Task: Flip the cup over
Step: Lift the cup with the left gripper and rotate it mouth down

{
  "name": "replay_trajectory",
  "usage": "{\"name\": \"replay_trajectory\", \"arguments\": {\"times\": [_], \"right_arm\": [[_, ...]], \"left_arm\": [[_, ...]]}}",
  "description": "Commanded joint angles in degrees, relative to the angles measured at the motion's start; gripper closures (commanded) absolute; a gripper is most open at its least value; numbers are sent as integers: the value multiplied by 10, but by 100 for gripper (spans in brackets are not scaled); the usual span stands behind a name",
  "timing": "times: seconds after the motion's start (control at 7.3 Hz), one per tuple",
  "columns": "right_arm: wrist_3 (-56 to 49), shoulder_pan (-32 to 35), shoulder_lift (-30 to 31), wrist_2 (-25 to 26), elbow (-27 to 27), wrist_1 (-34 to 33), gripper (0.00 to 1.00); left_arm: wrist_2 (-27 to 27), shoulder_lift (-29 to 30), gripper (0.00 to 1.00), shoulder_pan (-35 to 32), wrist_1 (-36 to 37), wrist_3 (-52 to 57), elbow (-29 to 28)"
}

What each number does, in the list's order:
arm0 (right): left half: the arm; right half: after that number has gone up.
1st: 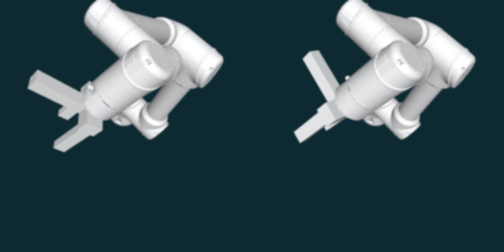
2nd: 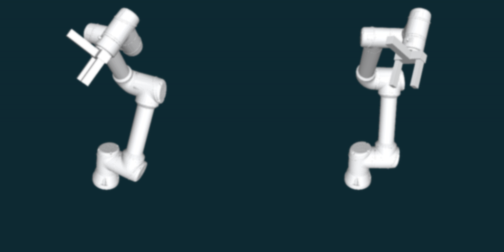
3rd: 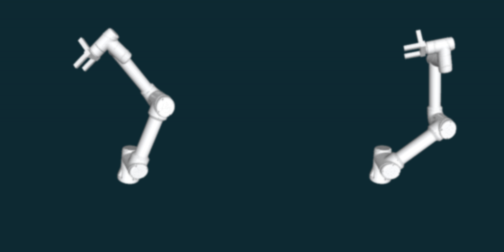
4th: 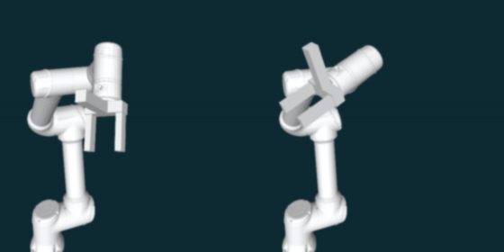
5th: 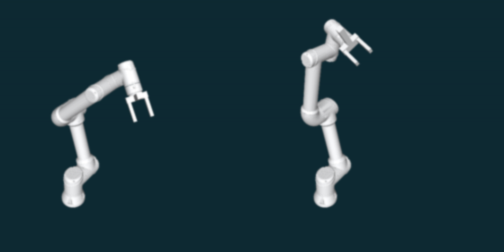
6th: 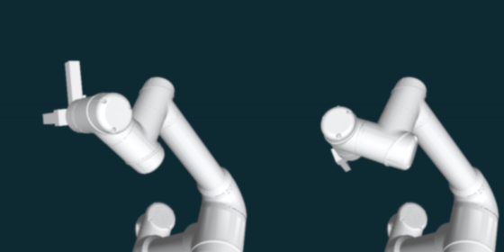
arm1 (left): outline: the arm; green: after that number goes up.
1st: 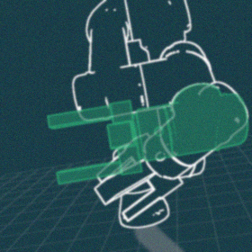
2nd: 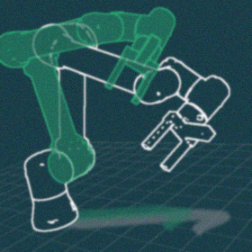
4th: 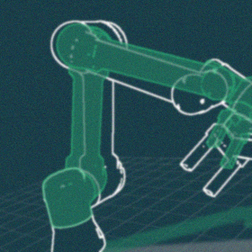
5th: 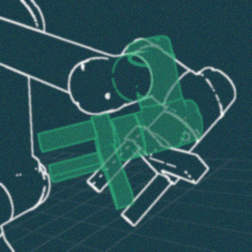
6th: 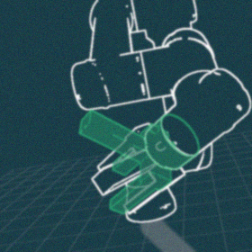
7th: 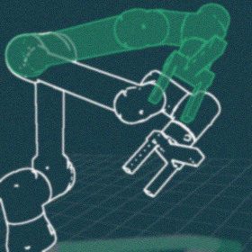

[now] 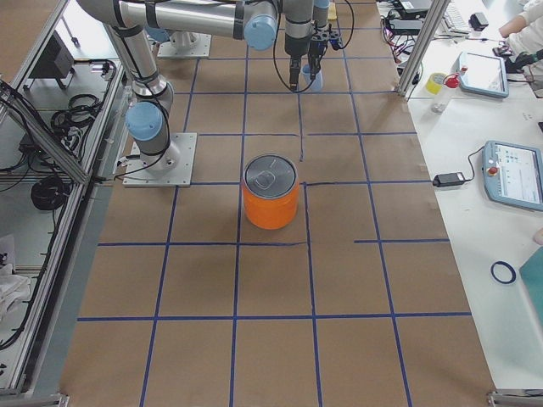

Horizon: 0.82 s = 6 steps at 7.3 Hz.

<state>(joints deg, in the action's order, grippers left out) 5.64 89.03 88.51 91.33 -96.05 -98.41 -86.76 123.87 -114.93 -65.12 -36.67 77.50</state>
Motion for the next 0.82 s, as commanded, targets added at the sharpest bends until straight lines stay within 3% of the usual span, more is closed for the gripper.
{"name": "replay_trajectory", "arguments": {"times": [0.0, 0.68], "right_arm": [[-1, -1, -2, -4, 2, 1, 0], [-52, -9, -2, 7, 2, -5, 0]], "left_arm": [[18, 8, 100, -14, -39, -61, -14], [7, 4, 100, -14, -51, -78, -19]]}}
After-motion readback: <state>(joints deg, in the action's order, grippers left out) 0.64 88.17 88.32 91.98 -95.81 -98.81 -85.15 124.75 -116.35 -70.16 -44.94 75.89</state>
